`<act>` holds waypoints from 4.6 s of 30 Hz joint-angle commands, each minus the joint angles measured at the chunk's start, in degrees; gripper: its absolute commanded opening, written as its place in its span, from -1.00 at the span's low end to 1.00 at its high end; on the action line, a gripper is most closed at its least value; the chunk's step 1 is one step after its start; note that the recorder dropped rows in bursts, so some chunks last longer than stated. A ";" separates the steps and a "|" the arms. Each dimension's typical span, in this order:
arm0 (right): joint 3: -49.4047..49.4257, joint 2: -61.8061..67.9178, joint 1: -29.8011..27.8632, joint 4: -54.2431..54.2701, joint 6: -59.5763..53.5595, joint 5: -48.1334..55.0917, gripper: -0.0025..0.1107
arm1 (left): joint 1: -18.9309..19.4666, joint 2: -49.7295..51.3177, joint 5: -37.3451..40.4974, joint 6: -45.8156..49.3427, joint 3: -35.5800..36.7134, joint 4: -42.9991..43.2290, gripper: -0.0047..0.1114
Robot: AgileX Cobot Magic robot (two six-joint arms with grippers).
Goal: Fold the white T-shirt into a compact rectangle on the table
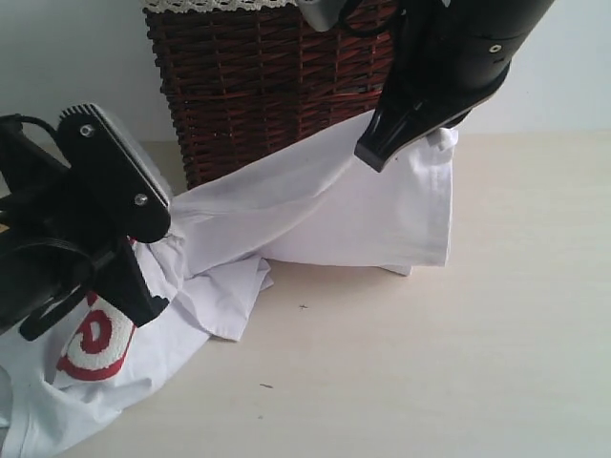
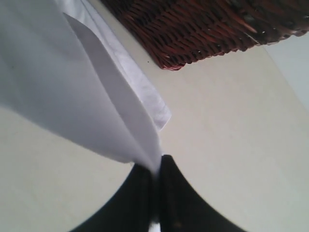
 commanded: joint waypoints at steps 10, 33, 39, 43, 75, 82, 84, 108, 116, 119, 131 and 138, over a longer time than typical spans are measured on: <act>-0.46 -0.35 -0.35 -3.70 2.88 -0.43 -0.96 | -4.75 -3.96 18.58 11.54 2.75 -32.76 0.24; -0.46 -0.35 -0.35 -1.67 2.07 -0.98 -0.96 | -5.89 12.82 -4.35 20.50 -14.14 -32.76 -0.48; -0.46 -0.35 -0.35 -1.77 2.07 -0.87 -0.96 | 1.04 5.26 9.24 7.72 -12.33 -32.76 -0.80; -0.46 -0.35 -0.35 -1.77 2.07 -0.74 -0.96 | 10.08 -0.60 32.39 2.47 -9.38 -32.76 -0.84; -0.46 -0.21 -0.35 -1.70 2.31 -0.53 -0.96 | -9.24 11.40 76.90 -83.67 -11.48 119.20 0.19; -0.46 -0.21 -0.35 -1.70 2.31 -0.92 -0.96 | -4.03 16.65 75.54 -88.15 -11.48 122.31 -0.10; -0.46 -0.21 -0.35 -1.32 2.31 -0.92 -0.96 | -2.08 16.99 68.82 -88.15 -11.48 123.35 -0.07; -0.46 -0.21 -0.35 -1.32 2.31 -0.93 -0.96 | 7.47 24.71 70.14 -87.93 -16.14 129.21 -0.91; -0.46 -0.21 -0.35 -2.76 2.31 -0.83 -0.96 | 2.33 11.68 78.64 -72.39 -16.14 111.14 -0.92; -0.46 -0.21 -0.35 -2.73 2.31 -0.72 -0.96 | 0.02 5.81 88.20 -69.95 -16.14 112.93 -0.92; -0.46 -0.21 -0.35 -3.01 2.31 -0.72 -0.96 | 0.02 -13.76 90.28 -56.60 -25.97 84.67 -0.92; -0.46 -0.21 -0.35 -3.01 2.31 -0.72 -0.96 | 0.02 -13.58 101.91 -47.42 -24.54 67.68 -0.92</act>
